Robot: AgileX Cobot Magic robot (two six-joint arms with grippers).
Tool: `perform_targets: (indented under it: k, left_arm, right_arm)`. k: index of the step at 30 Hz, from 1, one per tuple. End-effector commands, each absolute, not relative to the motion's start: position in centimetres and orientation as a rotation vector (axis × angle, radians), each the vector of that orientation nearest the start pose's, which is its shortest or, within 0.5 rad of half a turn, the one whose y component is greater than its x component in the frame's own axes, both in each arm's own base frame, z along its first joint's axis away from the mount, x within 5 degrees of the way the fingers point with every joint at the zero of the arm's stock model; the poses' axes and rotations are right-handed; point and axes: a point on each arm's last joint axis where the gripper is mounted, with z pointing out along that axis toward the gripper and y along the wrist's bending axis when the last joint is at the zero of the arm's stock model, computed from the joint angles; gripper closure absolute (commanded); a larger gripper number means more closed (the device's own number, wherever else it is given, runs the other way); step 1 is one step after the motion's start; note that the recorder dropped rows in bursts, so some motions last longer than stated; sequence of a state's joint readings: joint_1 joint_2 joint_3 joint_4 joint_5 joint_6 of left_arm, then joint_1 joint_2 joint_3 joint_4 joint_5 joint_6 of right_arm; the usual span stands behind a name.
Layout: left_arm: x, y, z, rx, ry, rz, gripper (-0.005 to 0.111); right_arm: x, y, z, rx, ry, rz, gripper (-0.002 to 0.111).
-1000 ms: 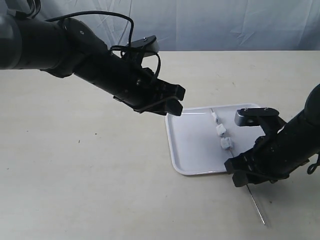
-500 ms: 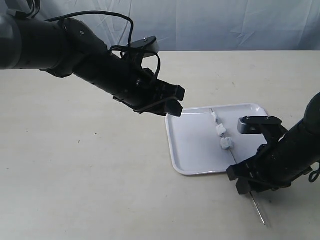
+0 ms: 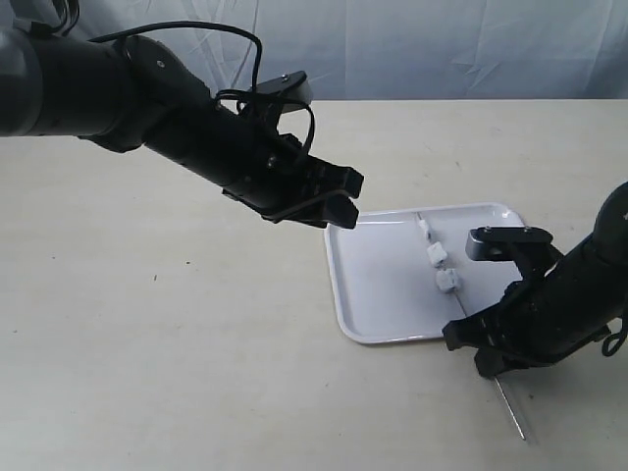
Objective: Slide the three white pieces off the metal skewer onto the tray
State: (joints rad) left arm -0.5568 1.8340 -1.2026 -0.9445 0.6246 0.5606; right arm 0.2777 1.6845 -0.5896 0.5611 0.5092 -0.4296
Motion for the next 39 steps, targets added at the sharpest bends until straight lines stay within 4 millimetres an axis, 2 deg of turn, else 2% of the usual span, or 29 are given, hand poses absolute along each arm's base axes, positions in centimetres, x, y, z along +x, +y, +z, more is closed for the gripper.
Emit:
perform_targets:
  k: [1, 6, 9, 12, 13, 16, 19, 21, 25, 26, 28, 33, 37, 39]
  left_arm:
    - [30.1, -24.2, 21.2, 0.572, 2.555, -0.961, 0.067]
    - [30.0, -24.2, 21.2, 0.578, 2.560, -0.967, 0.067]
    - [30.0, -24.2, 21.2, 0.579, 2.561, -0.969, 0.067]
    - [30.0, -24.1, 21.2, 0.581, 2.567, -0.977, 0.067]
    - [29.9, -24.2, 21.2, 0.580, 2.573, -0.999, 0.067]
    - [29.8, -24.5, 21.5, 0.581, 2.549, -1.057, 0.067]
    - [30.1, -25.0, 22.4, 0.516, 2.450, -1.205, 0.050]
    - [30.2, -25.5, 23.2, 0.457, 2.382, -1.332, 0.050]
    - [30.8, -25.6, 24.2, 0.342, 2.317, -1.373, 0.050]
    - [31.2, -25.8, 25.0, 0.298, 2.283, -1.406, 0.050]
    - [31.3, -26.9, 26.7, 0.304, 2.210, -1.444, 0.051]
    - [31.4, -28.2, 27.9, 0.344, 2.165, -1.395, 0.052]
    - [31.8, -29.2, 25.8, 0.351, 2.220, -1.418, 0.052]
    - [31.7, -29.7, 24.8, 0.327, 2.256, -1.434, 0.052]
  right_arm:
    - [21.4, 8.7, 10.6, -0.348, 3.055, 0.426, 0.109]
    - [21.4, 8.8, 10.7, -0.370, 3.036, 0.448, 0.109]
    - [21.5, 9.2, 11.7, -0.406, 2.969, 0.521, 0.109]
    - [21.5, 9.4, 13.6, -0.423, 2.875, 0.567, 0.109]
    - [21.3, 9.4, 15.0, -0.433, 2.817, 0.574, 0.109]
    - [20.7, 9.3, 17.4, -0.463, 2.719, 0.582, 0.109]
    - [19.9, 8.9, 19.0, -0.496, 2.685, 0.550, 0.109]
    - [19.6, 8.4, 20.0, -0.460, 2.657, 0.484, 0.109]
    - [19.3, 6.7, 20.5, -0.410, 2.682, 0.248, 0.109]
    - [19.2, 6.4, 20.6, -0.374, 2.691, 0.209, 0.109]
    - [19.2, 6.4, 20.6, -0.355, 2.695, 0.221, 0.109]
    - [18.7, 6.5, 21.0, -0.370, 2.697, 0.242, 0.109]
    - [17.9, 6.3, 22.3, -0.384, 2.641, 0.249, 0.109]
    - [17.8, 6.3, 22.3, -0.383, 2.644, 0.252, 0.109]
